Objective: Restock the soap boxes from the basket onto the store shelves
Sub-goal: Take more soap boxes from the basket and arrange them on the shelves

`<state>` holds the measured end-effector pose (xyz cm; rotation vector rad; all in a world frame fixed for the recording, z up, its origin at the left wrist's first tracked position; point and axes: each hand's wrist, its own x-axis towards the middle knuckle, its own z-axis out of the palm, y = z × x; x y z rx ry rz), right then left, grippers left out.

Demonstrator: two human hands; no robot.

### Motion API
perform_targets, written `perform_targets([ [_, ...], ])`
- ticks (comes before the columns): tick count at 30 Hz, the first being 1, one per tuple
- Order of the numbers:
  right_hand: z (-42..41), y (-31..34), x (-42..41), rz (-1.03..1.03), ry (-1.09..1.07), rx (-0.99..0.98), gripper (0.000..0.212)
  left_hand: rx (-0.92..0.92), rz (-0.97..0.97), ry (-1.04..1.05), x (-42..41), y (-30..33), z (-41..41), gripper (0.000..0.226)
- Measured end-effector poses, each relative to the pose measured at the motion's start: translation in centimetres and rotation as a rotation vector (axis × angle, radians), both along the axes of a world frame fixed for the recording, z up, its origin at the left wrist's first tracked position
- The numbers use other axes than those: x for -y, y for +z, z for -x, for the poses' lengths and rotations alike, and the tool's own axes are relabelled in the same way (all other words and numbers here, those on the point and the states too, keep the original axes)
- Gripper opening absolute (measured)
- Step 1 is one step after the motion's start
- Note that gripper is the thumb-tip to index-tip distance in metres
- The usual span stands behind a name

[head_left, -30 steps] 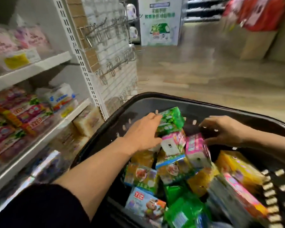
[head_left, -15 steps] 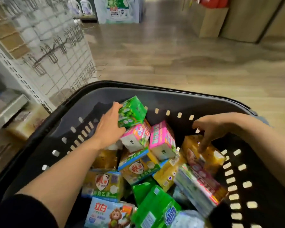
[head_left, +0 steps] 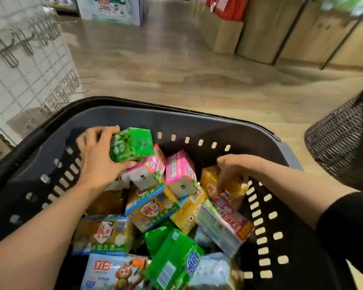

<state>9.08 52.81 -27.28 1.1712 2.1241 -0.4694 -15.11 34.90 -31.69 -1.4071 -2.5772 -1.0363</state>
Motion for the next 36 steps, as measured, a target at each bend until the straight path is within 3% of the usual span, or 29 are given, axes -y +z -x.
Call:
perform_targets([
  [6,-1.2,4.2,-1.1,-0.055,-0.062,-0.188,0.043,0.06,-0.186,0.055,0.4,4.6,-0.7,0.073],
  [8,-2.3,6.4,-1.6,-0.058,-0.074,-0.327,0.05,0.162,-0.247,0.076,1.0,7.0,-0.7,0.077],
  [11,-2.9,10.0,-1.4,0.134,-0.141,-0.605,0.065,0.313,-0.318,0.045,3.1,10.0,-0.7,0.082],
  [13,-2.2,12.4,-0.7,0.227,-0.098,-0.746,0.071,0.312,-0.317,0.046,5.2,11.4,-0.4,0.066],
  [20,7.1,16.7,5.3,0.596,0.188,-0.999,0.051,0.19,-0.33,0.288,16.9,15.0,1.1,0.063],
  [24,13.7,17.6,12.1,0.822,0.306,-1.046,0.043,0.051,-0.323,0.541,26.6,16.8,0.2,0.061],
  [28,19.3,18.3,20.6,0.939,0.474,-1.029,0.08,-0.028,-0.321,0.806,37.1,17.6,-2.6,0.079],
  [32,22.6,19.0,30.5,1.085,0.612,-0.952,0.056,-0.113,-0.298,1.11,46.6,17.4,-7.3,0.086],
  [36,23.3,19.0,40.9,1.074,0.817,-0.918,0.081,-0.101,-0.303,1.337,54.2,16.0,-12.6,0.105],
])
